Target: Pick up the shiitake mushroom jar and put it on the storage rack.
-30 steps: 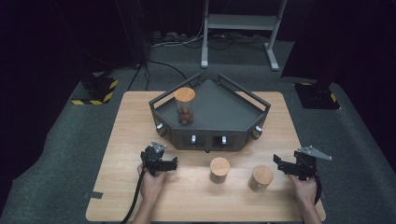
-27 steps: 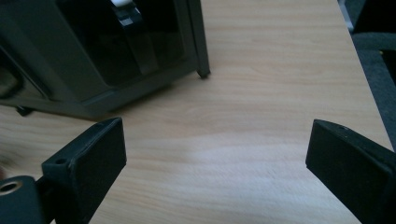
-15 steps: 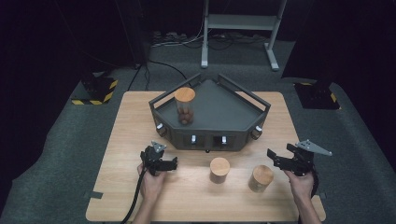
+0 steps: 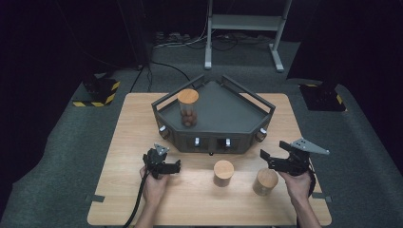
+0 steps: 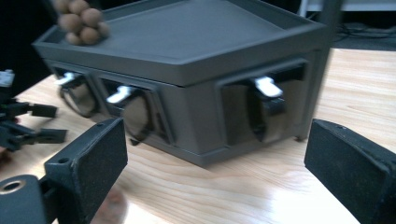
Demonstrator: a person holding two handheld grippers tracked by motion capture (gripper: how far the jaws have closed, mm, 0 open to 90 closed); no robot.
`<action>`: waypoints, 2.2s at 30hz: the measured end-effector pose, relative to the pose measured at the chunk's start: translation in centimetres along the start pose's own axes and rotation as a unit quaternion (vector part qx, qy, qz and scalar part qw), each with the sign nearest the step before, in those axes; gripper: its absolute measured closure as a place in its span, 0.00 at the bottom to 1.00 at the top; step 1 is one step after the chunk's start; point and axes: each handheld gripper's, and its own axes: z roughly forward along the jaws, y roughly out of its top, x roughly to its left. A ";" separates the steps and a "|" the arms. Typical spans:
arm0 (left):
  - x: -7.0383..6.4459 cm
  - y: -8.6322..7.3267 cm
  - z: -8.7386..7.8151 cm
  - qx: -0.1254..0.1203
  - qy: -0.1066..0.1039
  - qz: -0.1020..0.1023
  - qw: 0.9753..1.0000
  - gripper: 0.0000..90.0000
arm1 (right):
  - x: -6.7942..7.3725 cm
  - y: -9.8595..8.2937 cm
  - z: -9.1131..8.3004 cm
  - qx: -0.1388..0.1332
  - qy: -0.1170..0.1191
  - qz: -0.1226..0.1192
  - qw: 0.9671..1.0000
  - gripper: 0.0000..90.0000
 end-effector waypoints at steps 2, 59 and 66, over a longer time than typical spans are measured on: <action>0.0 0.0 0.0 0.000 0.000 0.000 1.000 0.03 | 0.6 0.1 0.1 -0.002 0.005 -0.001 1.000 0.07; 0.0 0.0 0.0 0.000 0.000 0.000 1.000 0.03 | 12.3 -4.0 4.6 0.011 0.028 -0.047 0.998 0.08; 0.0 0.0 0.0 0.000 0.000 0.000 1.000 0.03 | 13.2 -4.8 5.0 0.015 0.019 -0.055 0.998 0.09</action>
